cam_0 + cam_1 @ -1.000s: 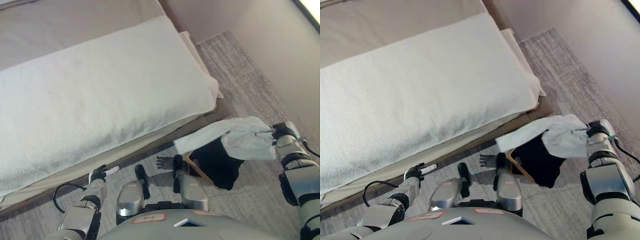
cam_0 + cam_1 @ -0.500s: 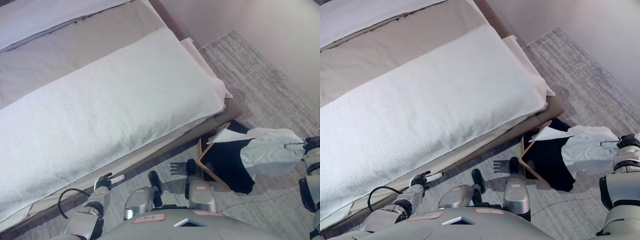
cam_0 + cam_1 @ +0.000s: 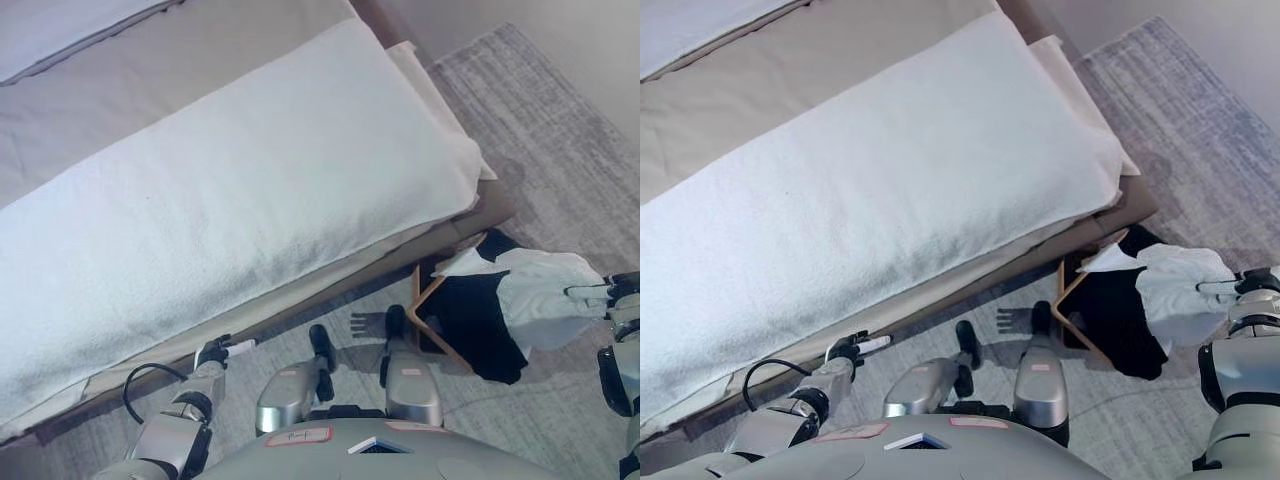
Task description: Put the clothes on the bed into the basket.
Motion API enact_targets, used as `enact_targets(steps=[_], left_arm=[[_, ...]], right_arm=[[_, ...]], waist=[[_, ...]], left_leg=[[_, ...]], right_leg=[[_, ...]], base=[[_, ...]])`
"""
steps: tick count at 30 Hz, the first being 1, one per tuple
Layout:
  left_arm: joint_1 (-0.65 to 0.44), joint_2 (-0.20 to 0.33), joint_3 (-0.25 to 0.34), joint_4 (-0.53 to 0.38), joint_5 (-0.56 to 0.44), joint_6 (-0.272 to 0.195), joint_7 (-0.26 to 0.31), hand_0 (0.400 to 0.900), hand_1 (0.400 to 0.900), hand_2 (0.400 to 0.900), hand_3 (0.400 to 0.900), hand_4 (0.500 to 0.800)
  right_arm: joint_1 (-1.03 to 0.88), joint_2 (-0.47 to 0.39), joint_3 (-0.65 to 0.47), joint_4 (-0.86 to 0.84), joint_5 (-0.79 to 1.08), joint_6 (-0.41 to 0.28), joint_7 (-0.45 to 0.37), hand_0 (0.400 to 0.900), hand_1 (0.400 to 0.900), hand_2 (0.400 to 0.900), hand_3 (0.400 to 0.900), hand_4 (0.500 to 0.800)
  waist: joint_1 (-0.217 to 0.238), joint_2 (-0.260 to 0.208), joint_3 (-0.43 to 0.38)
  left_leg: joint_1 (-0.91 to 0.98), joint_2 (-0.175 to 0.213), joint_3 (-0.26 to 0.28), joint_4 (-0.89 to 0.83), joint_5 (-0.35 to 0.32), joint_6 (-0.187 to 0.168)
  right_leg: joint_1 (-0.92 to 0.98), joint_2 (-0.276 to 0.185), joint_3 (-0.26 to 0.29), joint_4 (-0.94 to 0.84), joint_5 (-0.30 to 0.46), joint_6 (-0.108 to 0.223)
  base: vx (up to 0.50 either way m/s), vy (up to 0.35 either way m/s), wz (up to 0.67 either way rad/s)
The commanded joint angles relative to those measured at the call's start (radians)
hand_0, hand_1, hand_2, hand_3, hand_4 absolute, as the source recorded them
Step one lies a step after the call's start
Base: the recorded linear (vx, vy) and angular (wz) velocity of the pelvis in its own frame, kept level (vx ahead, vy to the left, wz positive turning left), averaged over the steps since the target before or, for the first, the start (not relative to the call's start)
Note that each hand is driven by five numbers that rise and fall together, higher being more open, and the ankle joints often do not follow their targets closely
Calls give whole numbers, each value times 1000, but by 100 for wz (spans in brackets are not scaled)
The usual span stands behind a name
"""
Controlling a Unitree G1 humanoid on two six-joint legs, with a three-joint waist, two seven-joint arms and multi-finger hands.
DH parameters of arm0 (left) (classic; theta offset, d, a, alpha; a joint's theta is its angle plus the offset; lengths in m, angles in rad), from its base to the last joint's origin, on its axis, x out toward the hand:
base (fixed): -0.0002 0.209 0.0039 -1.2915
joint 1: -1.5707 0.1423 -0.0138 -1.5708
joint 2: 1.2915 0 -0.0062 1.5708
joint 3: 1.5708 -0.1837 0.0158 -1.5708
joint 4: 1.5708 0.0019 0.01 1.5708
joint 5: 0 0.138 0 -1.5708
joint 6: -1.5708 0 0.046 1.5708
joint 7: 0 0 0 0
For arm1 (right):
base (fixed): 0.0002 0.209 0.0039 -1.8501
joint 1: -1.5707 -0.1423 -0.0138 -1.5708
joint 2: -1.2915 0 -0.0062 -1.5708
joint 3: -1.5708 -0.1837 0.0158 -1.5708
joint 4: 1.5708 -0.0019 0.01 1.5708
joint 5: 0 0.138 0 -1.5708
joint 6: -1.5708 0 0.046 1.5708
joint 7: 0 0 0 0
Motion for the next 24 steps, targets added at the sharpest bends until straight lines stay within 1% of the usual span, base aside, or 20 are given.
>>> enact_targets(steps=[1, 6, 13, 14, 15, 16, 18, 19, 20, 21, 22, 23, 24], left_arm=[[-25, 39, -33, 41, 15, -13, 8, 900, 900, 900, 900, 800], [-28, 40, -27, 46, 17, -12, 12, 900, 900, 900, 900, 800], [-27, 48, -16, 50, 17, -10, 8, 900, 900, 900, 900, 800], [-27, 50, -12, 50, 14, -9, 10, 900, 900, 900, 900, 800], [-22, 50, -1, 47, 13, -8, 12, 900, 900, 900, 900, 800], [-21, 51, -2, 47, 13, -8, 12, 900, 900, 900, 900, 800], [-13, 50, 11, 42, 11, -9, 14, 900, 900, 900, 900, 800], [-9, 49, 19, 38, 12, -11, 16, 900, 900, 900, 900, 800], [-1, 48, 31, 32, 11, -13, 13, 900, 900, 900, 900, 800], [10, 49, 38, 36, 20, -12, -10, 900, 900, 900, 900, 800], [11, 50, 36, 36, 20, -12, -10, 900, 900, 900, 900, 800], [15, 50, 30, 38, 36, -14, -25, 900, 900, 900, 900, 800], [18, 53, 29, 49, 61, -10, -41, 900, 900, 900, 900, 800]], right_arm=[[-100, -60, 108, 62, -5, 12, -28, 900, 900, 900, 900, 800], [-96, -28, 118, 47, 8, 13, -31, 900, 900, 900, 900, 800], [-106, -6, 124, 37, 27, 13, -29, 900, 900, 900, 900, 800], [-107, -1, 122, 25, 35, 11, -34, 900, 900, 900, 900, 800], [-96, 20, 115, -24, 60, -4, -48, 900, 900, 900, 900, 800], [-94, 21, 114, -26, 60, -3, -48, 900, 900, 900, 900, 800], [-61, 59, 103, -115, 99, -26, -58, 900, 900, 900, 900, 800], [-26, 87, 92, -187, 134, -47, -59, 900, 900, 900, 900, 800], [22, 112, 80, -258, 161, -68, -47, 900, 900, 900, 900, 800], [67, 141, 79, -319, 179, -83, -18, 900, 900, 900, 900, 800], [71, 141, 77, -322, 178, -82, -19, 900, 900, 900, 900, 800], [92, 168, 86, -339, 175, -87, -3, 900, 900, 900, 900, 800], [124, 217, 101, -339, 149, -90, 14, 900, 900, 900, 900, 800]], waist=[[14, -41, -21], [15, -49, -26], [19, -67, -31], [19, -70, -32], [21, -75, -32], [21, -76, -32], [22, -81, -34], [21, -86, -35], [21, -89, -36], [25, -97, -43], [26, -98, -44], [29, -101, -50], [37, -108, -63]], left_leg=[[-32, 48, -82, 32, 4, -64], [-25, 49, -85, 29, 1, -64], [-20, 50, -93, 28, -2, -64], [-18, 50, -93, 27, -2, -64], [-15, 51, -92, 28, -4, -63], [-15, 51, -92, 27, -4, -63], [-11, 54, -92, 26, -4, -63], [-7, 55, -91, 26, -4, -63], [-4, 56, -91, 26, -5, -62], [1, 59, -92, 25, -6, -62], [2, 59, -92, 25, -6, -62], [7, 60, -96, 24, -7, -62], [19, 61, -100, 19, -9, -61]], right_leg=[[-23, -23, 68, 141, -104, 23], [-7, -21, 64, 134, -108, 22], [10, -21, 56, 124, -110, 21], [10, -21, 57, 124, -109, 21], [15, -20, 56, 123, -109, 22], [15, -20, 56, 122, -109, 22], [20, -19, 57, 120, -109, 22], [23, -18, 60, 120, -108, 22], [26, -17, 60, 120, -109, 22], [34, -15, 58, 120, -113, 22], [35, -15, 57, 120, -113, 22], [43, -15, 51, 120, -116, 21], [62, -13, 42, 115, -121, 20]], base=[[12, -26, 3], [1, -6, 1], [1, -6, 1], [0, 0, 0], [0, 0, 0], [-9, -11, -3], [-8, -3, -4], [-3, 1, -4], [0, 0, 0], [0, 0, 0], [19, -8, 7], [48, -3, 16], [66, -10, 22]])
